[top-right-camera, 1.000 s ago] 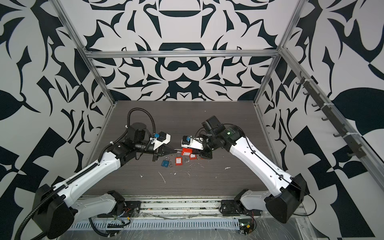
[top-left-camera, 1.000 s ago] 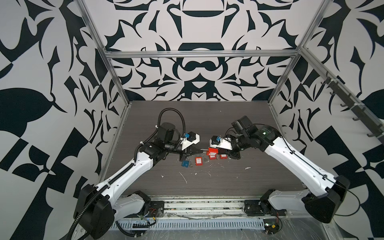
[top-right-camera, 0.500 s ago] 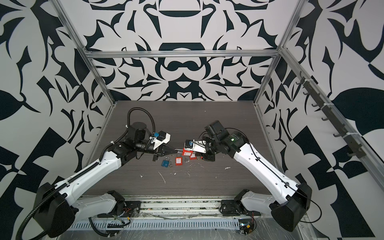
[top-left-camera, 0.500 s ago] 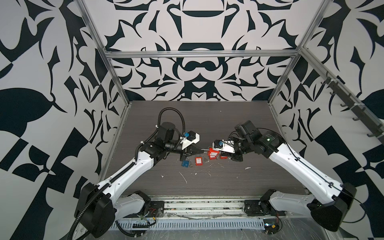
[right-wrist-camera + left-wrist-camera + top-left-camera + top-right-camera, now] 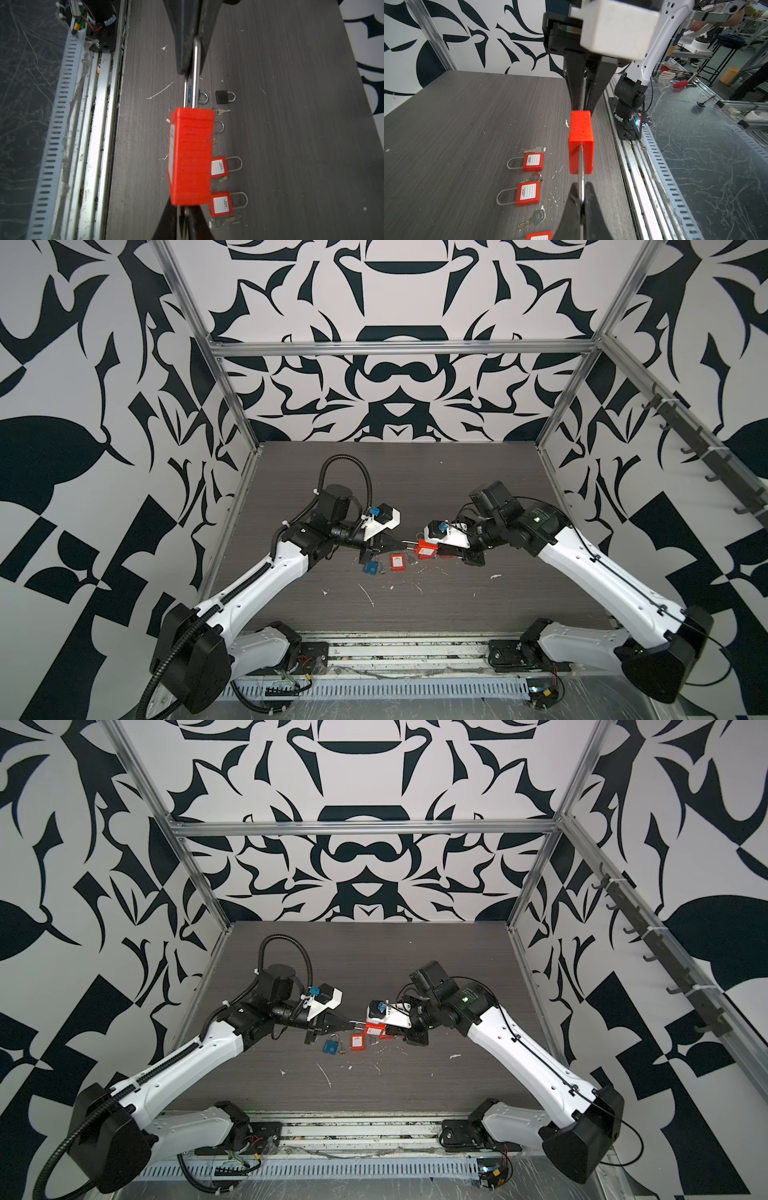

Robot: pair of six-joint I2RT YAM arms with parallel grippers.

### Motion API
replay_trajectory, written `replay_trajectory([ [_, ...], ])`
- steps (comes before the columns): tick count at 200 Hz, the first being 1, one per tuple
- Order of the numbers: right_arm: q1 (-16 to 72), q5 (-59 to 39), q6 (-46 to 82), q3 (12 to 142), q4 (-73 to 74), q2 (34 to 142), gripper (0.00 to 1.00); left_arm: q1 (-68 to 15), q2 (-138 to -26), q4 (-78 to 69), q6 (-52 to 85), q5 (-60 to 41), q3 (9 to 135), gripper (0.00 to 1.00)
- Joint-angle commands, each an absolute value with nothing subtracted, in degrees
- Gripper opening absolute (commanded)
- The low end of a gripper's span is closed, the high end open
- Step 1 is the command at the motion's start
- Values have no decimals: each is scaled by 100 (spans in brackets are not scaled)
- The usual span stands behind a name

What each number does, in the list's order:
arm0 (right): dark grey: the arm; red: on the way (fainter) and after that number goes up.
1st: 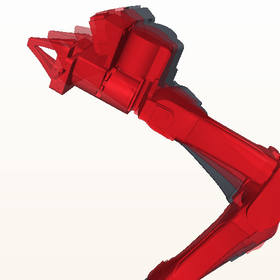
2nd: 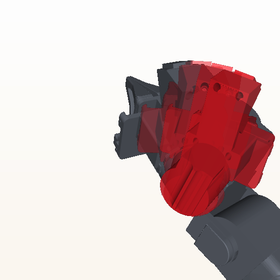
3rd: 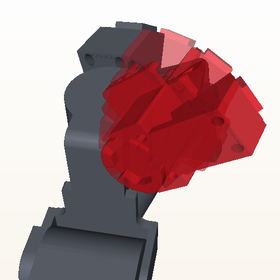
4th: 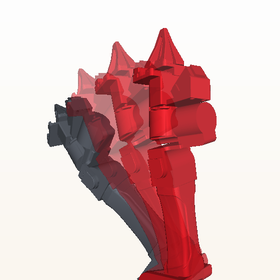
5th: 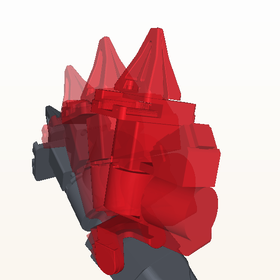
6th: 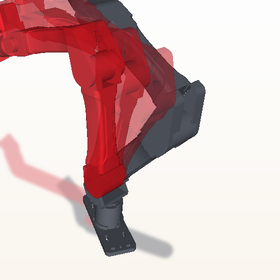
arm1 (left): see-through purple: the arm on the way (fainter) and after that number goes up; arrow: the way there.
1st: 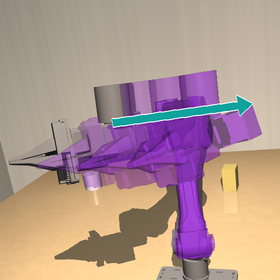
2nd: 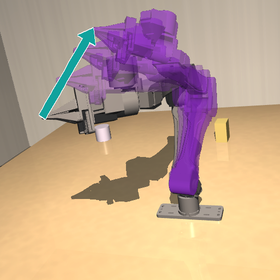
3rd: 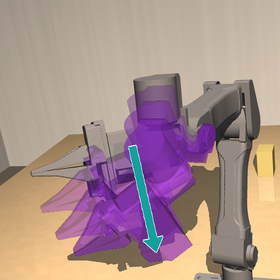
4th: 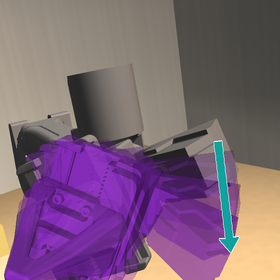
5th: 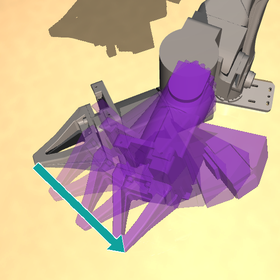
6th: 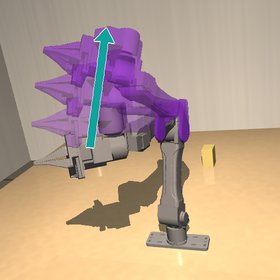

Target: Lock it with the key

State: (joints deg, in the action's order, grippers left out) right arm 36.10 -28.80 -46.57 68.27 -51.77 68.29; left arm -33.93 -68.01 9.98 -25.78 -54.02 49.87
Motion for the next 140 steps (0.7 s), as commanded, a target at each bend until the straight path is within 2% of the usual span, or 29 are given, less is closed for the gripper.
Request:
replay_trajectory([
  [1,3621,-3138,-4702,7030,-5402,6818,7,-3403,-6811,1327,-2884,-5425,5240,0],
  [13,3622,-3159,-4771,7031,-5532,6860,0,-3365,-6813,1580,-3077,-5388,5339,0],
  [76,3105,-3812,-4907,6591,-5659,6860,0,-2540,-6830,2317,-3959,-5790,5638,0],
  [123,2851,-3577,-5173,6413,-5584,6921,0,-2470,-7129,3182,-4798,-5628,6033,0],
  [140,2718,-3816,-5225,6459,-5668,6990,0,-2465,-7219,3312,-4985,-5584,6099,0],
])
